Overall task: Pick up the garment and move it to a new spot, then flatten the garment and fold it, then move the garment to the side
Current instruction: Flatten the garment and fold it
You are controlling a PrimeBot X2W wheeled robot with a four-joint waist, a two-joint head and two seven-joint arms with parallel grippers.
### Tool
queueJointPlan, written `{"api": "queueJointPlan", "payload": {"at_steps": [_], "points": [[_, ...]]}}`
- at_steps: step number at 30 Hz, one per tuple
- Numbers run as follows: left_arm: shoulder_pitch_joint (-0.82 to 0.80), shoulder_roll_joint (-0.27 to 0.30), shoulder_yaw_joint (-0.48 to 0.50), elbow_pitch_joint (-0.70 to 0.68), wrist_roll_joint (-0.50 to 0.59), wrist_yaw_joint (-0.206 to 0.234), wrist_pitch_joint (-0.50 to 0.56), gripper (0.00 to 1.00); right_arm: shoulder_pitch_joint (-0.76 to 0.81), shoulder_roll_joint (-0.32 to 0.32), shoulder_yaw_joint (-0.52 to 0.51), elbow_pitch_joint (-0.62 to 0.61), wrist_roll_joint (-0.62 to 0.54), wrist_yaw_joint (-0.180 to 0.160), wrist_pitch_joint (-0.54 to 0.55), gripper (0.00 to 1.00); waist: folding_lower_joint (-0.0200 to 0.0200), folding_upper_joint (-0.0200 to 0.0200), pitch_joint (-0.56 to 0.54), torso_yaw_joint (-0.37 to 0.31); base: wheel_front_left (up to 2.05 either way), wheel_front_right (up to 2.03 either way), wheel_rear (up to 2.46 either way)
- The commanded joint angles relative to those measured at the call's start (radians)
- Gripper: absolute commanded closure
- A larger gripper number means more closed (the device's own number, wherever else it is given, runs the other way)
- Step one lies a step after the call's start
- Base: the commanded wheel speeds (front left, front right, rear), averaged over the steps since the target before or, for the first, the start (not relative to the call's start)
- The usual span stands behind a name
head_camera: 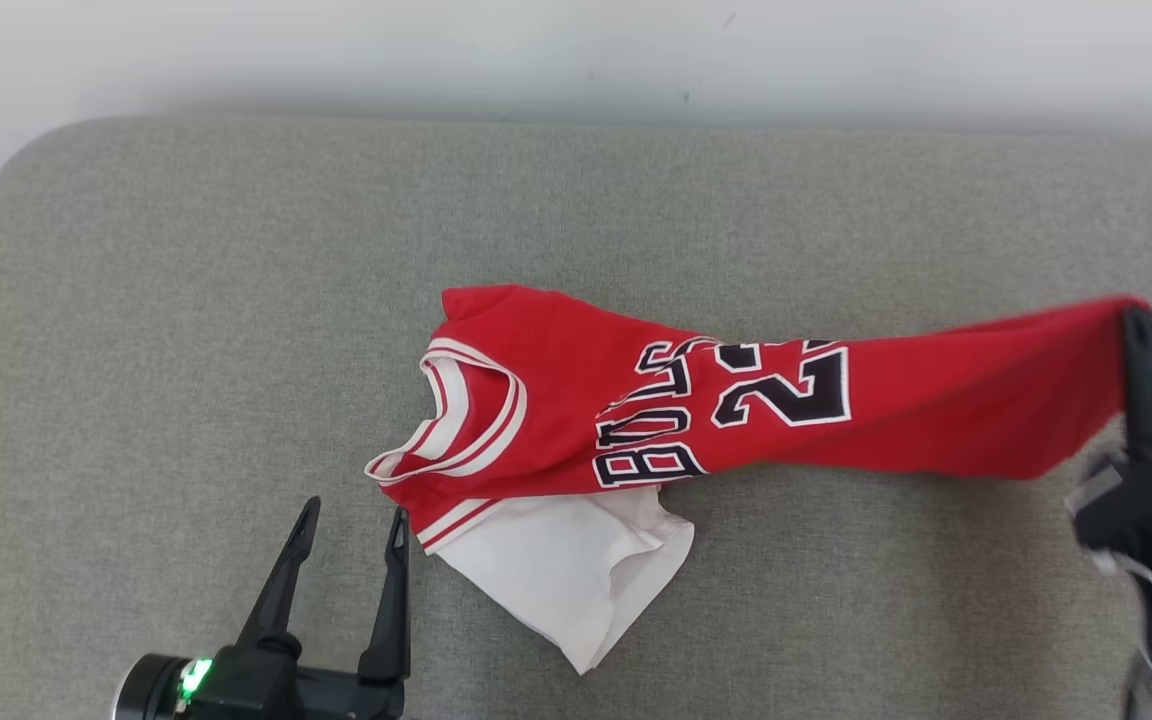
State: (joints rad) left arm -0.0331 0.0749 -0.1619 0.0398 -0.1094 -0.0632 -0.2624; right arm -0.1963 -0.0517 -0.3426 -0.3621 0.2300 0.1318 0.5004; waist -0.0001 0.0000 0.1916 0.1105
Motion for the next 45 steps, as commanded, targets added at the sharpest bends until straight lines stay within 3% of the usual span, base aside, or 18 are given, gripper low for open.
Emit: {"api": "queueJointPlan", "payload": {"at_steps": [1,4,13,14,15,16,20,27,34,45], "points": [[-0.017,-0.005,0.0,-0.001,0.01,-0.005,-0.003,0.0,-0.068,0.003,0.018,0.058,-0.03,-0.003,-0.008,1.0,0.0001,0.0,0.017,0.002,0.0,0.0,0.0],[-0.035,-0.008,-0.005,-0.002,0.014,-0.015,-0.003,0.0,-0.191,-0.028,0.04,0.23,-0.092,-0.003,-0.027,1.0,0.0001,0.0,0.036,0.015,0.0,0.0,0.0],[-0.083,-0.018,-0.029,-0.009,0.021,-0.024,-0.003,0.0,-0.531,-0.1,0.037,0.748,-0.166,-0.003,-0.217,1.0,0.0001,0.0,0.103,0.08,0.0,0.0,0.0],[-0.085,-0.019,-0.03,-0.009,0.02,-0.023,-0.003,0.0,-0.553,-0.099,0.036,0.792,-0.174,-0.003,-0.239,0.76,0.0001,0.0,0.107,0.084,0.0,0.0,0.0],[-0.087,-0.02,-0.031,-0.009,0.02,-0.022,-0.003,0.0,-0.574,-0.101,0.035,0.83,-0.184,-0.003,-0.257,0.22,0.0001,0.0,0.112,0.088,0.0,0.0,0.0],[-0.089,-0.02,-0.032,-0.009,0.018,-0.021,-0.003,0.0,-0.596,-0.102,0.027,0.866,-0.19,-0.003,-0.274,0.0,0.0001,0.0,0.115,0.091,0.0,0.0,0.0],[-0.089,-0.022,-0.032,-0.008,0.017,-0.018,-0.003,0.0,-0.656,-0.122,0.019,0.965,-0.201,-0.003,-0.326,0.0,0.0001,0.0,0.119,0.096,0.0,0.0,0.0],[-0.067,-0.023,-0.019,-0.003,0.022,-0.012,-0.003,0.0,-0.643,-0.135,0.047,0.969,-0.162,-0.003,-0.371,0.0,0.0001,0.0,0.097,0.067,0.0,0.0,0.0],[-0.043,-0.024,-0.025,0.014,0.023,-0.021,-0.003,0.0,-0.447,-0.155,0.076,0.802,-0.118,-0.003,-0.438,0.0,0.0001,0.0,0.046,0.027,0.0,0.0,0.0],[0.004,-0.024,-0.033,0.051,0.028,-0.034,-0.003,0.0,-0.022,-0.03,0.028,0.438,-0.158,-0.003,-0.539,0.0,0.0001,0.0,-0.034,-0.001,0.0,0.0,0.0]]}}
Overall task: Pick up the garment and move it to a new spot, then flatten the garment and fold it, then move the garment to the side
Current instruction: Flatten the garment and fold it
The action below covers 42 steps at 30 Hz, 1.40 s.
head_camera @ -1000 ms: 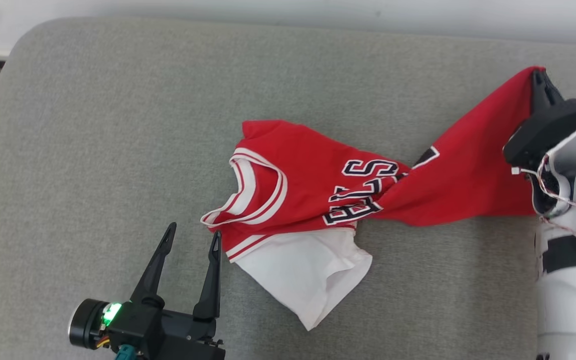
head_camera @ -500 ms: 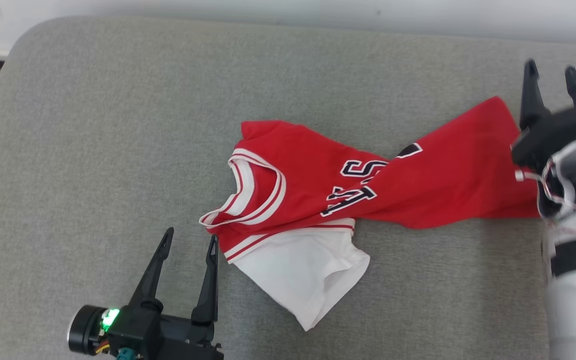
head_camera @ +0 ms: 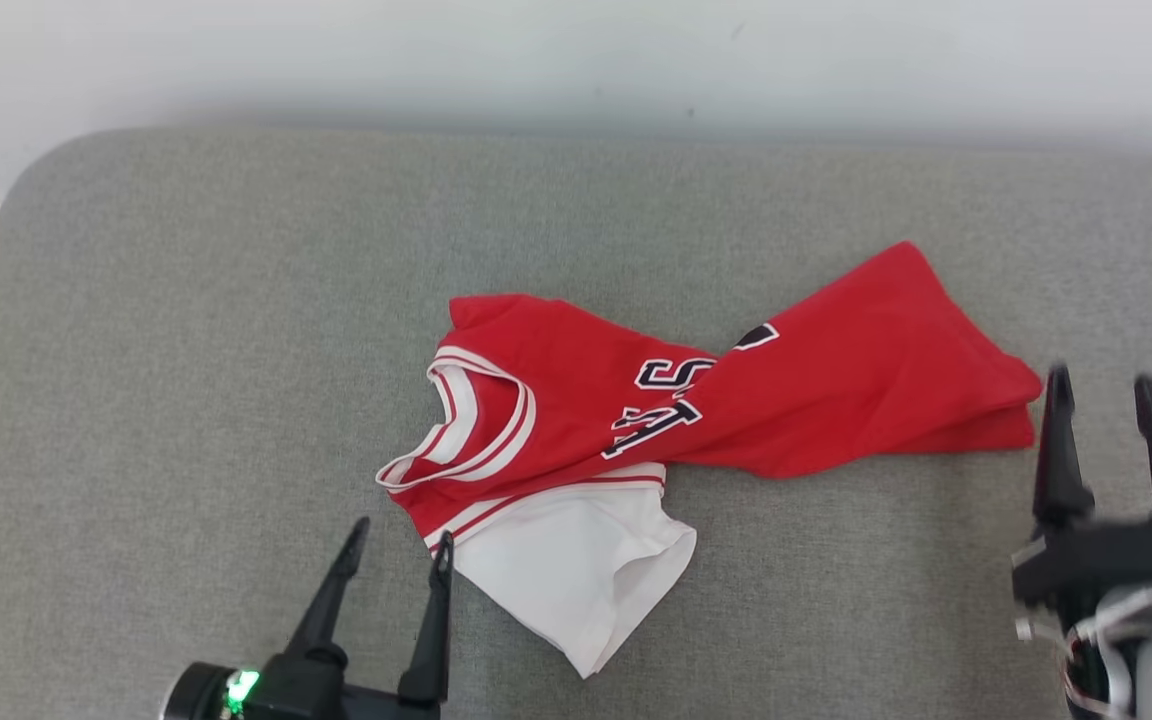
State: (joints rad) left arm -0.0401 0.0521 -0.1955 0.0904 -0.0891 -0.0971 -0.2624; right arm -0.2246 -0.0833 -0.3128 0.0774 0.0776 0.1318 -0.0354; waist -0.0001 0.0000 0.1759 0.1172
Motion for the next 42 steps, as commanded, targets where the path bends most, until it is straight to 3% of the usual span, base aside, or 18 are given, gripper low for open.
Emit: {"api": "queueJointPlan", "payload": {"at_steps": [1,11,21,26,34,38,42], "points": [[0.015,-0.001,-0.005,0.005,0.008,-0.003,-0.003,0.0,0.039,0.013,-0.012,-0.021,-0.005,-0.003,-0.004,0.0,0.0001,0.0,-0.027,-0.008,0.0,0.0,0.0],[0.047,-0.001,-0.006,0.023,0.0,-0.004,-0.003,0.0,0.216,0.035,0.016,-0.104,0.035,-0.003,-0.038,0.0,0.0001,0.0,-0.067,-0.043,0.0,0.0,0.0],[0.044,-0.002,-0.026,0.085,-0.029,-0.001,-0.003,0.0,0.204,0.035,0.036,-0.061,0.055,-0.003,-0.055,0.0,0.0001,0.0,-0.073,-0.061,0.0,0.0,0.0],[0.021,-0.002,-0.094,0.122,-0.129,-0.004,0.049,0.0,0.206,0.035,0.036,-0.063,0.055,-0.003,-0.05,0.0,0.0001,0.0,-0.074,-0.06,0.0,0.0,0.0],[-0.021,-0.002,-0.236,0.201,-0.235,0.077,0.206,0.0,0.199,0.035,0.052,-0.058,0.064,-0.003,-0.051,0.0,0.0001,0.0,-0.065,-0.071,0.0,0.0,0.0],[-0.026,-0.001,-0.254,0.239,-0.259,0.146,0.258,0.0,0.197,0.035,0.048,-0.06,0.064,-0.003,-0.055,0.0,0.0001,0.0,-0.06,-0.08,0.0,0.0,0.0],[-0.039,-0.002,-0.279,0.247,-0.321,0.187,0.285,0.0,0.196,0.035,0.042,-0.063,0.065,-0.003,-0.055,0.0,0.0001,0.0,-0.051,-0.082,0.0,0.0,0.0]]}}
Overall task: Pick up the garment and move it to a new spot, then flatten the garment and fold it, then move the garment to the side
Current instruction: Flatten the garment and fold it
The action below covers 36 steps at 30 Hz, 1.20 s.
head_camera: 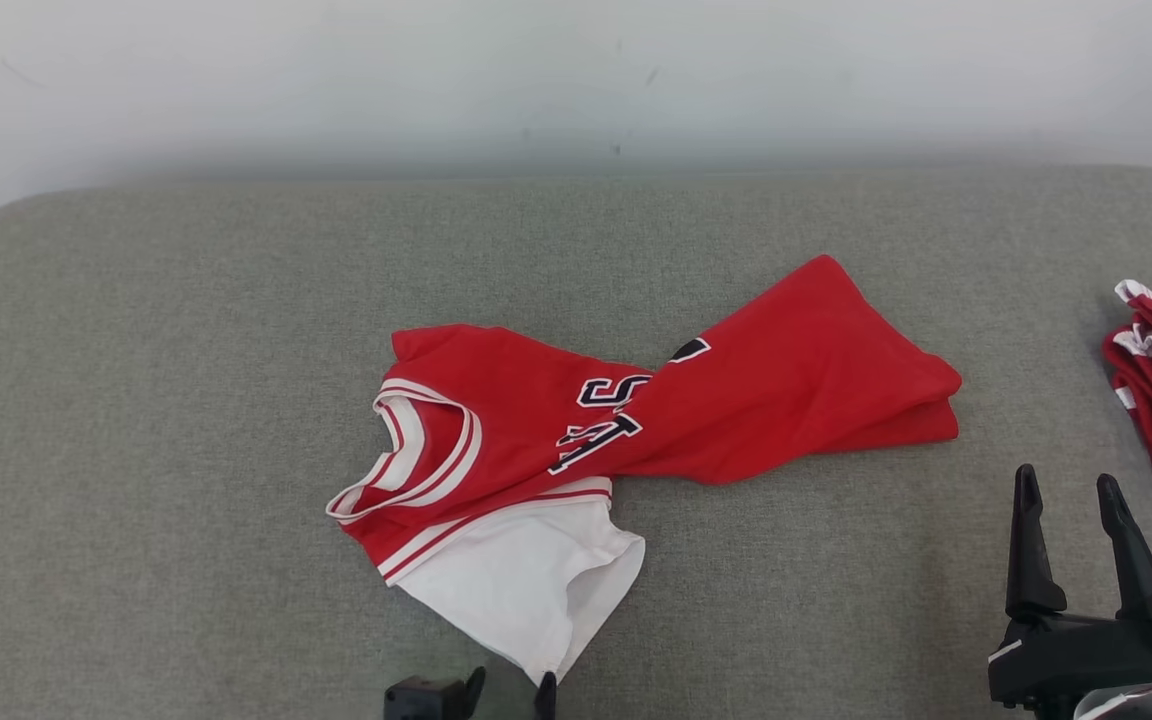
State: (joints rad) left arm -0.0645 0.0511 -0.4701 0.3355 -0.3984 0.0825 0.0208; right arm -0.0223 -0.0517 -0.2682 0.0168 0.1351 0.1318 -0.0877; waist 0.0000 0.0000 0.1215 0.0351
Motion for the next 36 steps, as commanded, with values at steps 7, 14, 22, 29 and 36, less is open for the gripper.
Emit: {"api": "queueJointPlan", "payload": {"at_steps": [7,14,22,29,36], "points": [[-0.063,-0.001,-0.056,0.046,-0.033,0.047,0.023,0.0,-0.012,0.003,0.006,-0.008,0.007,-0.003,-0.005,0.0,0.0,0.0,0.014,-0.003,0.0,0.0,0.0],[-0.105,-0.001,-0.104,0.101,-0.025,0.065,0.033,0.84,-0.021,0.003,0.01,-0.006,0.007,-0.003,-0.009,0.0,0.0,0.0,0.022,-0.01,0.0,0.0,0.0],[-0.111,0.003,-0.1,0.128,-0.044,0.083,0.01,1.0,-0.019,0.003,0.009,-0.004,0.004,-0.003,-0.001,0.0,0.0,0.0,0.015,-0.007,0.0,0.0,0.0],[-0.085,0.037,-0.052,0.095,-0.06,0.124,-0.028,1.0,-0.101,0.001,-0.01,0.005,-0.067,-0.003,0.221,0.0,0.0,0.0,0.015,0.001,0.0,0.0,0.0],[-0.087,0.066,-0.032,0.05,-0.058,0.147,-0.032,1.0,-0.29,-0.101,-0.015,0.122,-0.041,-0.003,0.467,0.0,0.0,0.0,0.042,0.02,0.0,0.0,0.0]]}}
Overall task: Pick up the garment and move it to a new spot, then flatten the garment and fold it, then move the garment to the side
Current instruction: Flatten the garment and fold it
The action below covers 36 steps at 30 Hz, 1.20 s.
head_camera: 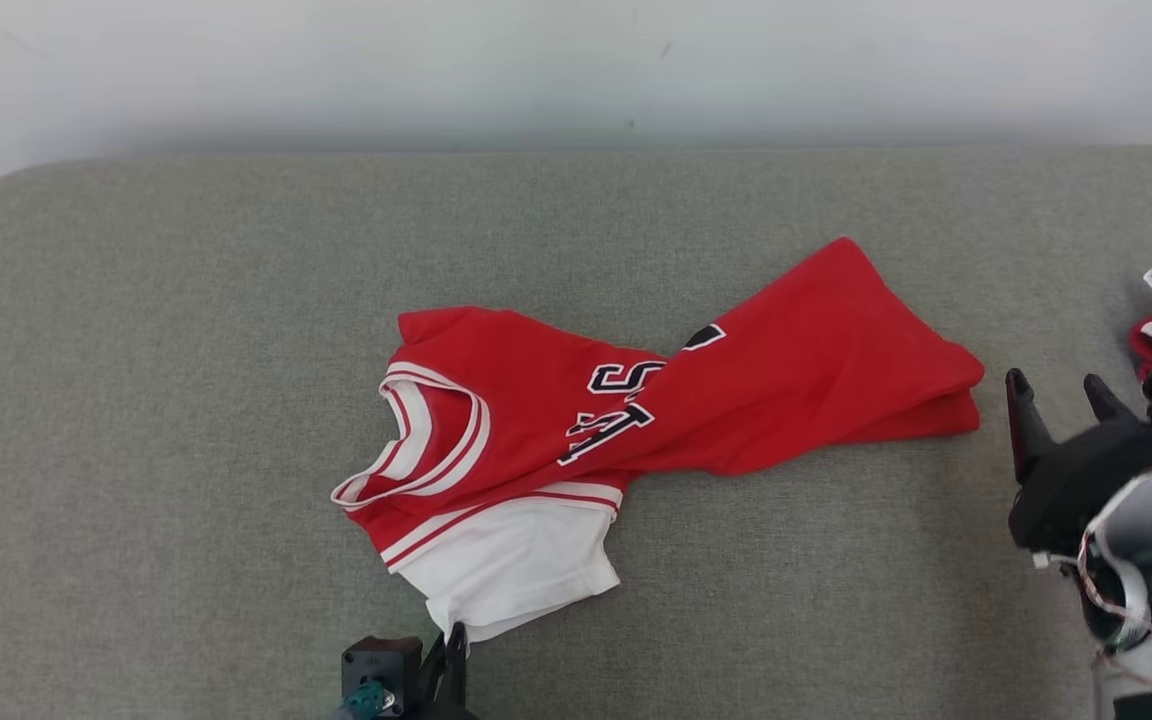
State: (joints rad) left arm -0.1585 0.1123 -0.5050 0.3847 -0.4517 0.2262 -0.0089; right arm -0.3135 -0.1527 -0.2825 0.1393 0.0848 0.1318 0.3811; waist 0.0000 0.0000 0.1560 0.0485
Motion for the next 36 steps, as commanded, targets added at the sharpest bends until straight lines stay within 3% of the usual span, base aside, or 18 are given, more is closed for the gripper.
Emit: {"api": "queueJointPlan", "payload": {"at_steps": [1,10,16,17,18,19,21,26,28,29,36], "points": [[0.005,0.007,0.003,-0.004,-0.004,0.004,-0.001,1.0,-0.022,-0.013,0.004,0.027,0.022,-0.003,0.023,0.0,0.0,0.0,0.012,0.01,0.0,0.0,0.0],[-0.02,0.02,-0.006,-0.041,0.008,0.012,0.003,1.0,-0.18,-0.115,0.05,0.246,0.103,-0.003,0.096,0.0,0.0,0.0,0.082,0.042,0.0,0.0,0.0],[-0.032,0.025,-0.003,-0.052,0.007,0.018,0.001,1.0,-0.23,-0.133,0.103,0.33,0.135,-0.003,0.096,0.11,0.0,0.0,0.119,0.045,0.0,0.0,0.0],[-0.034,0.025,-0.004,-0.052,0.007,0.02,0.0,1.0,-0.236,-0.135,0.109,0.339,0.138,-0.003,0.093,0.21,0.0,0.0,0.122,0.045,0.0,0.0,0.0],[-0.037,0.025,-0.004,-0.052,0.007,0.021,0.001,1.0,-0.243,-0.139,0.115,0.347,0.14,-0.003,0.089,0.24,0.0,0.0,0.126,0.044,0.0,0.0,0.0],[-0.039,0.025,-0.004,-0.052,0.007,0.022,0.0,1.0,-0.248,-0.142,0.119,0.354,0.144,-0.003,0.081,0.5,0.0,0.0,0.128,0.044,0.0,0.0,0.0],[-0.04,0.025,-0.005,-0.052,0.005,0.022,0.0,1.0,-0.252,-0.144,0.131,0.362,0.143,-0.003,0.072,0.66,0.0,0.0,0.13,0.041,0.0,0.0,0.0],[-0.044,0.023,-0.006,-0.048,-0.001,0.023,-0.004,1.0,-0.249,-0.15,0.15,0.361,0.136,-0.003,0.05,0.68,0.0,0.0,0.129,0.031,0.0,0.0,0.0],[-0.045,0.023,-0.006,-0.046,-0.004,0.026,-0.004,1.0,-0.243,-0.153,0.157,0.356,0.132,-0.003,0.049,0.81,0.0,0.0,0.126,0.026,0.0,0.0,0.0],[-0.045,0.023,-0.006,-0.046,-0.005,0.026,-0.005,1.0,-0.241,-0.156,0.16,0.354,0.131,-0.003,0.048,0.98,0.0,0.0,0.123,0.023,0.0,0.0,0.0],[-0.051,0.034,0.041,-0.075,-0.026,0.036,-0.056,1.0,-0.228,-0.159,0.184,0.311,0.163,-0.003,0.031,1.0,0.0,0.0,0.088,0.007,0.0,0.0,0.0]]}}
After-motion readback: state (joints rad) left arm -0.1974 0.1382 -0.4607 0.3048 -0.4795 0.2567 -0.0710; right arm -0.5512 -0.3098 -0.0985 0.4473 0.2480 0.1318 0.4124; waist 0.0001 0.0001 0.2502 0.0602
